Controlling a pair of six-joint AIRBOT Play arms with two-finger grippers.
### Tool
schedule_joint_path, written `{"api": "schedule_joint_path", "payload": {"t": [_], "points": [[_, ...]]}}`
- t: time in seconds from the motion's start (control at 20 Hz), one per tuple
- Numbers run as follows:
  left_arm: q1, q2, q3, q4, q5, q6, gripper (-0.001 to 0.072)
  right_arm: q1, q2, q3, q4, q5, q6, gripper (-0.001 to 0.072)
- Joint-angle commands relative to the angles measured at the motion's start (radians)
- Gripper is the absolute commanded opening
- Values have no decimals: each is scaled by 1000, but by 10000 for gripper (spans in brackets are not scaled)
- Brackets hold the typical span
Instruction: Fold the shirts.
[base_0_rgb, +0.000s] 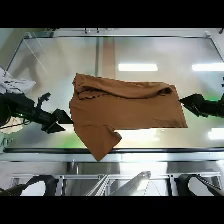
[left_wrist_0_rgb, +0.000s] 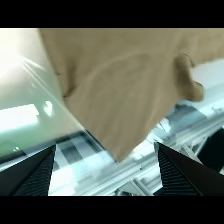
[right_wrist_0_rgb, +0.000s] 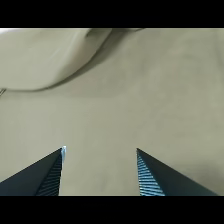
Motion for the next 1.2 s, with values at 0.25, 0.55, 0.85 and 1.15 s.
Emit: {"api": "schedule_joint_path", "payload": {"t": [0.25, 0.55, 0.85, 1.15], "points": [[-52, -210, -53, -138, -143, 70, 710, -67, 2, -1, -3, -60, 5, 523], [-163, -346, 114, -253, -135, 134, 602, -67, 2, 0, -53, -103, 8, 523], [-214, -375, 279, -201, -42, 130, 15, -203, -97, 0, -187, -60, 132, 523], [-205, -374, 294, -203, 37, 130, 15, -272, -301, 0, -165, 68, 13, 522]]}}
